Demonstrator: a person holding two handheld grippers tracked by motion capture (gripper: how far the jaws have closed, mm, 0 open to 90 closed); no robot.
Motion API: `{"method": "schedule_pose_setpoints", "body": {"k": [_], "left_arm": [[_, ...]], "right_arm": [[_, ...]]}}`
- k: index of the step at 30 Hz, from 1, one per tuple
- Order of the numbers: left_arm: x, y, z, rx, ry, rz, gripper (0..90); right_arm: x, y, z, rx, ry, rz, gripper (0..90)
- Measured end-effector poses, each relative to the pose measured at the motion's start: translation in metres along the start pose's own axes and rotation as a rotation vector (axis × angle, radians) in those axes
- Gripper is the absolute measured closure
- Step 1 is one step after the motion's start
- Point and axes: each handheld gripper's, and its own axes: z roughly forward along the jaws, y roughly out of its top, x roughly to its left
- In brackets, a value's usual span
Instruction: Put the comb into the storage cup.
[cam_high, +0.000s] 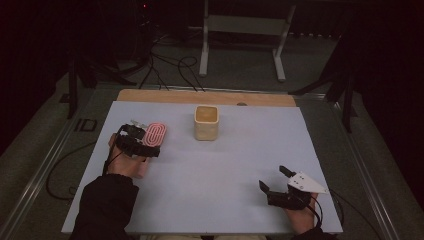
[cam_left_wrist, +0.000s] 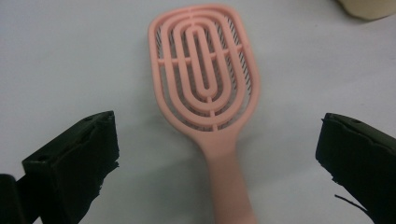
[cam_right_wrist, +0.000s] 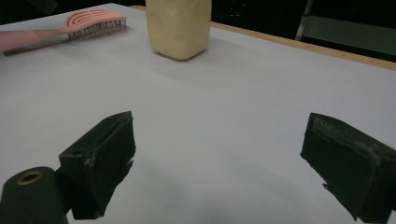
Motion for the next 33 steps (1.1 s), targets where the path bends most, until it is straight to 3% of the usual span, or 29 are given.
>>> {"method": "schedule_pose_setpoints", "body": {"k": [4,13,28,33], "left_arm": [[0.003,0.002,0.008,0.033,0.018,-0.028,2.5],[0.007,0.004,0.018,0.097,0.006,-0.065,3.7],[0.009,0.006,0.035,0.203,-0.017,-0.060,5.7],[0.012,0.007,0.038,0.224,-0.035,-0.075,9.7]], "right_arm": [[0.000,0.000,-0.001,0.001,-0.002,-0.001,9.5],[0.000,0.000,-0.001,0.001,-0.001,0.002,9.5],[-0.001,0.000,-0.001,0.003,-0.001,0.000,9.5],[-0.001,0.000,-0.001,0.003,0.000,0.001,9.5]]}}
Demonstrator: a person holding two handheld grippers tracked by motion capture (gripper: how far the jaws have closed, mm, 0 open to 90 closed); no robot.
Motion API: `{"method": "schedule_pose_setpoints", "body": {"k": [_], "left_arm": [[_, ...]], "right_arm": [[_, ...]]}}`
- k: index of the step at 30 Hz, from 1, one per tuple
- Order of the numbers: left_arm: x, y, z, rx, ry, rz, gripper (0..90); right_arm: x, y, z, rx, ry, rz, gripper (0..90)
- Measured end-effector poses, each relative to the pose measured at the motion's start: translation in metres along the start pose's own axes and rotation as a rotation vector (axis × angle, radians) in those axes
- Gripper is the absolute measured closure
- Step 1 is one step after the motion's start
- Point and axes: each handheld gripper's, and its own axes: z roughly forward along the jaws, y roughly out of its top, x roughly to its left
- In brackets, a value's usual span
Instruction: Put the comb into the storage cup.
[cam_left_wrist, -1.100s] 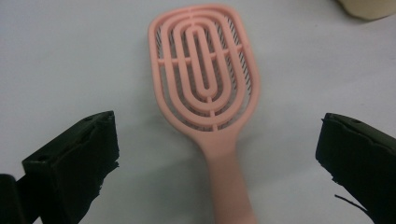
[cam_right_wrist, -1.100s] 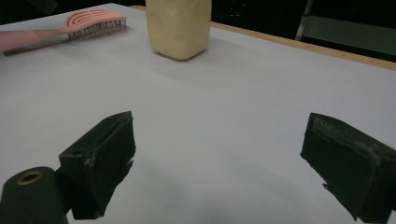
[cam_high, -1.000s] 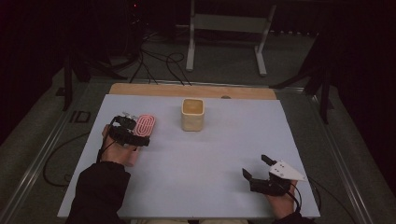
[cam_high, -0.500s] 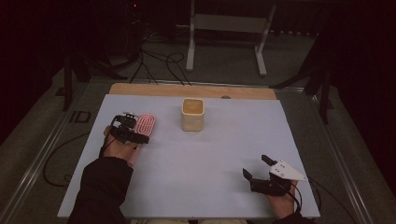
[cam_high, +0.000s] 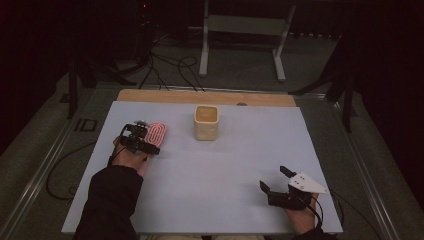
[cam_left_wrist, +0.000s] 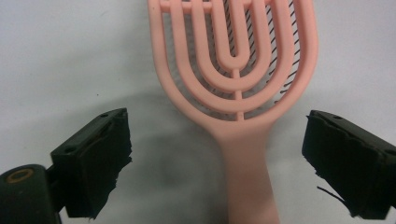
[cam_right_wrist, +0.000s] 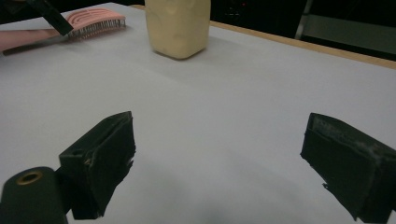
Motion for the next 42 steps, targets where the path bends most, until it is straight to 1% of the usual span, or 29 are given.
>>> {"method": "schedule_pose_setpoints", "body": {"k": [3,6,8,10,14,15,16,19,25,26,27,29,36,37,39,42], "left_arm": [[-0.0004,0.0014,0.0028,0.015,-0.019,-0.006,11.3],[-0.0007,0.0022,0.0057,0.021,-0.021,-0.022,15.5],[-0.0005,0.0024,0.0071,0.027,-0.023,-0.022,16.3],[-0.0016,0.0023,0.0081,0.030,-0.016,-0.023,20.3],[-0.0033,0.0020,0.0092,0.035,0.000,-0.013,29.3],[-0.0035,0.0019,0.0095,0.039,-0.004,-0.010,32.8],[-0.0042,0.0015,0.0100,0.052,-0.018,0.013,36.3],[-0.0044,0.0017,0.0090,0.056,-0.022,0.016,41.1],[-0.0029,0.0019,0.0080,0.068,-0.026,0.007,46.4],[-0.0025,0.0020,0.0077,0.073,-0.028,0.008,49.1],[-0.0023,0.0022,0.0074,0.079,-0.029,0.008,49.1],[-0.0019,0.0023,0.0068,0.085,-0.030,0.008,53.0],[-0.0011,0.0018,0.0061,0.087,-0.028,0.014,59.7],[-0.0012,0.0017,0.0060,0.088,-0.028,0.013,59.7],[-0.0011,0.0017,0.0055,0.091,-0.030,0.012,62.9],[-0.0010,0.0012,0.0048,0.097,-0.035,0.018,65.6]], "right_arm": [[0.0000,0.0000,0.0001,0.001,0.000,0.000,9.5],[-0.0002,0.0000,0.0001,0.001,0.001,0.002,9.5],[-0.0003,-0.0001,0.0001,0.002,0.001,0.002,9.5],[-0.0004,0.0000,0.0001,0.001,0.002,0.002,9.5],[-0.0005,-0.0001,0.0002,0.001,0.004,0.003,9.5],[-0.0005,0.0000,0.0001,0.002,0.003,0.003,9.5],[-0.0005,0.0000,0.0002,0.003,0.002,0.002,9.5],[-0.0005,0.0000,0.0003,0.004,0.004,0.002,9.5],[-0.0005,0.0000,0.0003,0.004,0.003,0.001,9.5],[-0.0005,-0.0001,0.0005,0.006,0.003,0.000,9.5],[-0.0005,-0.0001,0.0005,0.006,0.003,0.000,9.5],[-0.0005,-0.0001,0.0006,0.008,0.003,0.000,9.5],[-0.0006,0.0000,0.0005,0.008,0.002,0.000,9.5],[-0.0006,0.0000,0.0005,0.008,0.002,0.000,9.5],[-0.0006,0.0000,0.0005,0.009,0.002,0.000,9.5],[-0.0007,-0.0001,0.0006,0.008,0.002,-0.001,9.5]]}}
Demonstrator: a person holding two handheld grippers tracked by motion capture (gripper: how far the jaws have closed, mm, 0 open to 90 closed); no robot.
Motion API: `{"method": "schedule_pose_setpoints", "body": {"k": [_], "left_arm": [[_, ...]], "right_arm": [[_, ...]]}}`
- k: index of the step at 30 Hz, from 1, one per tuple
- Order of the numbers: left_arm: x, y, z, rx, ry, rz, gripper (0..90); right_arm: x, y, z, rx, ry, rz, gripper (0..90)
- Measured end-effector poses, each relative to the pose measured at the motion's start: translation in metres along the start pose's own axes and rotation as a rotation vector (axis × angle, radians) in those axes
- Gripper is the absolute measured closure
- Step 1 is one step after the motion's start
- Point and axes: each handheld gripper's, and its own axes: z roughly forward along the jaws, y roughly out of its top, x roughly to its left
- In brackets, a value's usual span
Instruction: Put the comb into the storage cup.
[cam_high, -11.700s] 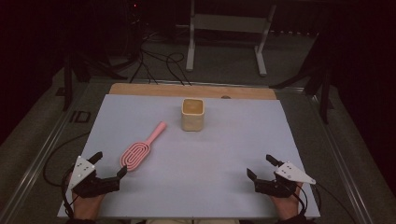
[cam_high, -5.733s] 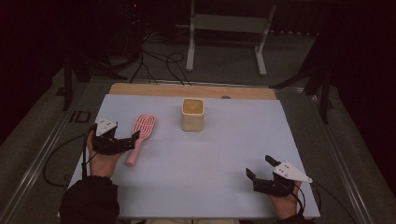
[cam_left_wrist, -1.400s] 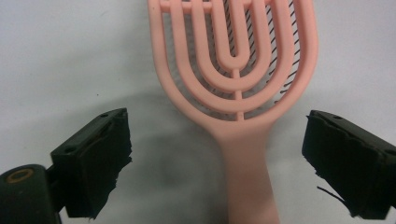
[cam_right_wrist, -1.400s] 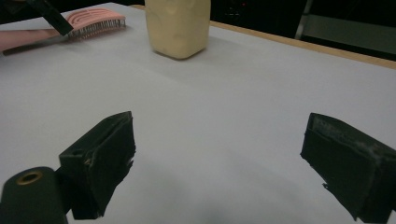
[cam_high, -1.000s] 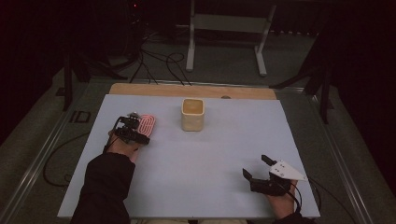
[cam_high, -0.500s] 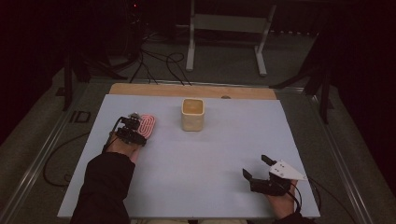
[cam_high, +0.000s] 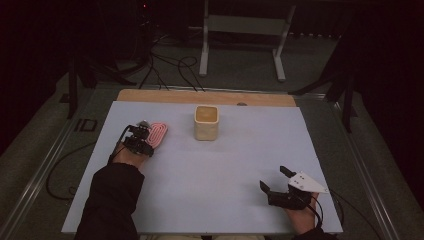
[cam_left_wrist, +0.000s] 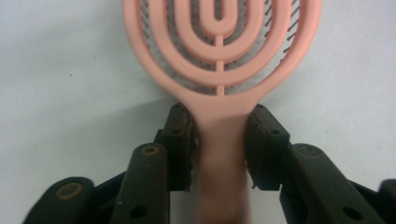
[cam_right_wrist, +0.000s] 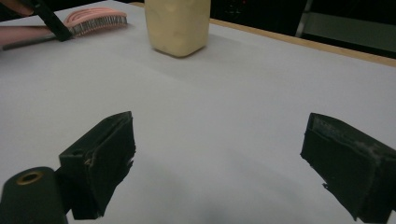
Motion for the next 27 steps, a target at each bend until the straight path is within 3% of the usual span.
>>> {"method": "schedule_pose_setpoints", "body": {"k": [12,16,27], "left_arm": [[-0.001,-0.001,-0.001,0.014,-0.010,0.029,69.8],[0.000,-0.002,-0.002,0.007,-0.018,0.016,70.0],[-0.003,-0.003,-0.012,-0.070,-0.062,0.014,70.0]], "right_arm": [[0.000,0.000,0.001,0.006,0.000,-0.001,9.5],[0.000,0.000,0.000,0.004,-0.001,0.000,9.5],[0.000,0.000,0.000,0.004,-0.001,0.000,9.5]]}}
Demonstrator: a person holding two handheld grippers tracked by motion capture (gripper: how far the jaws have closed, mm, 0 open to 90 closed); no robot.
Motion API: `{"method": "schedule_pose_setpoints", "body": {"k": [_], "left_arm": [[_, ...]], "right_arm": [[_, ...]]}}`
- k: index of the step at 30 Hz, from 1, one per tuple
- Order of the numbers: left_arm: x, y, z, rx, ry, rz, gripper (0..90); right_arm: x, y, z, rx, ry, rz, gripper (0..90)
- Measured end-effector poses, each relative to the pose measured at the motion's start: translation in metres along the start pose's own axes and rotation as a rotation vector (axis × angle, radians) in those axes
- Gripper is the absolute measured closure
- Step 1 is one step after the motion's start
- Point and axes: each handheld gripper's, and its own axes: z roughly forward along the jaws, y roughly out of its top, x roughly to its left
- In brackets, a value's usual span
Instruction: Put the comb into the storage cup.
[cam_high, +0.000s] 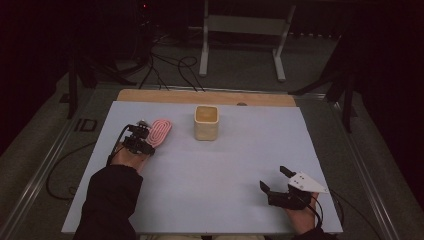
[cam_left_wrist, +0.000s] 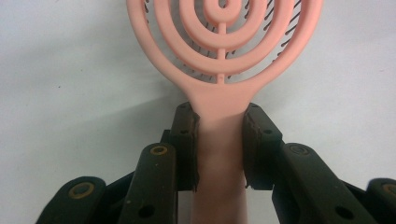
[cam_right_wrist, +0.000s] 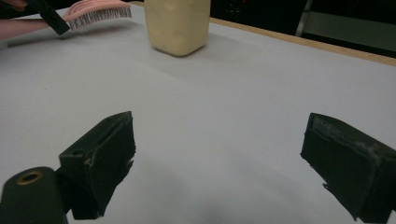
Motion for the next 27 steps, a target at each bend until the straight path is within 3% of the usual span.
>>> {"method": "schedule_pose_setpoints", "body": {"k": [8,27], "left_arm": [[-0.004,-0.004,-0.013,-0.079,-0.016,-0.003,70.0],[-0.018,-0.027,-0.030,-0.229,0.000,0.077,69.9]], "right_arm": [[0.000,0.000,0.000,0.000,0.001,0.001,9.5],[0.000,0.000,0.001,0.002,0.001,0.001,9.5]]}}
